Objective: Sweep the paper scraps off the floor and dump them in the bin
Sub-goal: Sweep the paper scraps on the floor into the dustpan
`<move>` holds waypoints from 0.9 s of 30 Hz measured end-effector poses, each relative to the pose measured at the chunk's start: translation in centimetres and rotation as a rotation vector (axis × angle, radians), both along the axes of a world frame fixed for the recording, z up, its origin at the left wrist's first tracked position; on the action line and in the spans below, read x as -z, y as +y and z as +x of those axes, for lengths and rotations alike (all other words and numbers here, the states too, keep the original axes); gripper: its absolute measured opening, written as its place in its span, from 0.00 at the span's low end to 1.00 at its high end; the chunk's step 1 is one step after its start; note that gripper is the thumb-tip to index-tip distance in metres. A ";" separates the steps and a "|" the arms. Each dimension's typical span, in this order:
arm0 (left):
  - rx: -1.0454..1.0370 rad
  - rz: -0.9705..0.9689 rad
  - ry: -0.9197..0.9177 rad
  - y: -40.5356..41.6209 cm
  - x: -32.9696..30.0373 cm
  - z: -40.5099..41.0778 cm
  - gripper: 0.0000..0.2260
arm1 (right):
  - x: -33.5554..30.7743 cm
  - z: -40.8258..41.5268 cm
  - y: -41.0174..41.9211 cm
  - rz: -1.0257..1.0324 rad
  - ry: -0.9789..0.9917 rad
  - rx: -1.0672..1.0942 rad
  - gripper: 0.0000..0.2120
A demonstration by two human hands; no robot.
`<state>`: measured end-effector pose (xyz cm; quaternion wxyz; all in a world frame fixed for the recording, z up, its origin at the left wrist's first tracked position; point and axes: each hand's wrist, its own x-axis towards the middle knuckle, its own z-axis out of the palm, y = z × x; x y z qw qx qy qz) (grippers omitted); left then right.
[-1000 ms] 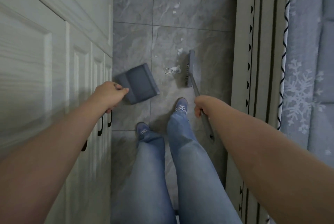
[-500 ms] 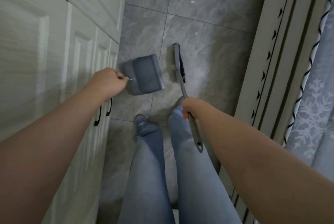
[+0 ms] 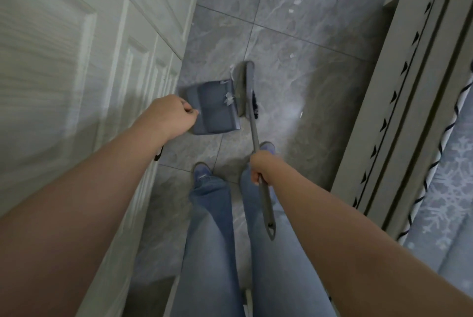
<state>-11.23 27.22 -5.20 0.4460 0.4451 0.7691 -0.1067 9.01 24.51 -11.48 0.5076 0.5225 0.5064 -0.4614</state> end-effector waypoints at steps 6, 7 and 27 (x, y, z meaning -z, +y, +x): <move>-0.124 -0.070 -0.090 -2.3 -2.3 -0.5 0.11 | -0.6 -1.2 -3.4 0.107 0.113 0.238 0.12; -0.145 -0.073 -0.094 -3.0 -2.8 -0.3 0.12 | -0.6 -0.8 -3.2 0.134 0.109 0.178 0.12; -0.532 0.050 0.010 -11.3 0.4 -2.2 0.15 | 1.3 -4.0 7.5 0.179 0.118 -0.286 0.18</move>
